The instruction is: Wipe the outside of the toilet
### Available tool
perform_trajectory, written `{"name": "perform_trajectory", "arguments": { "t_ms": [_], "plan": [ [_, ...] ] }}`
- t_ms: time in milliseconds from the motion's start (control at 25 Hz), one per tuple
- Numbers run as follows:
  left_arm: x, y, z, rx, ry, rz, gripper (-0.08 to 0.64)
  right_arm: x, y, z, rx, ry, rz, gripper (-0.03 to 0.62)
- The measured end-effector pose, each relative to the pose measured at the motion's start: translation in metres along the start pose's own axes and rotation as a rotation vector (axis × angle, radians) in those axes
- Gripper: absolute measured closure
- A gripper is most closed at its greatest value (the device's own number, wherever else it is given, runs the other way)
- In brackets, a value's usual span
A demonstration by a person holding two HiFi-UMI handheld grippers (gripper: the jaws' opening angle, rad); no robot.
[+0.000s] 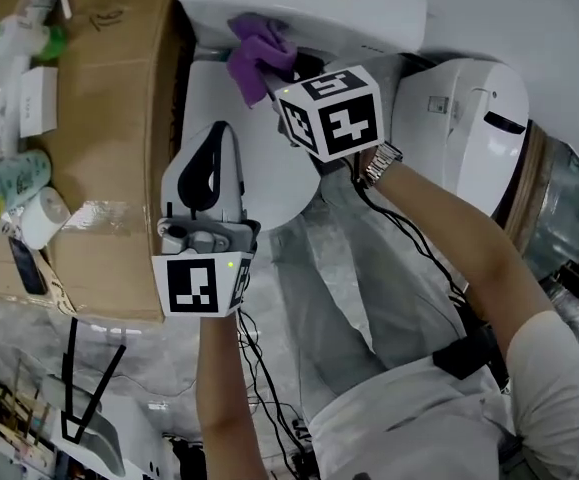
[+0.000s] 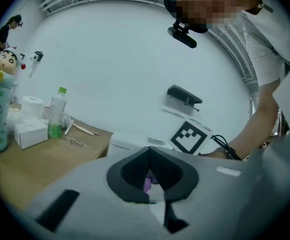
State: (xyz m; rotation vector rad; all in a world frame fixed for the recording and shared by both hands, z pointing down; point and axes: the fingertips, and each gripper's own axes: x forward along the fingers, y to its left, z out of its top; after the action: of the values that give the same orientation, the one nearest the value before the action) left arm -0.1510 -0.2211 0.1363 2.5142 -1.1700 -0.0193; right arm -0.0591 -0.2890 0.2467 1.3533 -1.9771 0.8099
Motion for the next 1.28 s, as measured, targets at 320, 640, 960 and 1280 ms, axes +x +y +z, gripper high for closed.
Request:
{"name": "perform_trajectory", "arguments": {
  "t_ms": [320,640,960,1280],
  "plan": [
    [-0.004,0.028,0.002,-0.034,-0.016,-0.001,0.554,0.048,0.031,0.05,0.157,-0.048,0.01,0.456],
    [-0.011,0.028,-0.012,-0.058,0.001,-0.038,0.555,0.061,0.033,0.064,0.162,-0.081,-0.011,0.456],
    [-0.006,0.008,-0.029,-0.061,0.028,-0.043,0.555,0.034,-0.003,0.043,0.191,-0.107,-0.044,0.457],
    [0.011,-0.044,-0.038,-0.063,0.029,-0.063,0.554,-0.012,-0.066,0.003,0.204,-0.107,-0.089,0.457]
  ]
}}
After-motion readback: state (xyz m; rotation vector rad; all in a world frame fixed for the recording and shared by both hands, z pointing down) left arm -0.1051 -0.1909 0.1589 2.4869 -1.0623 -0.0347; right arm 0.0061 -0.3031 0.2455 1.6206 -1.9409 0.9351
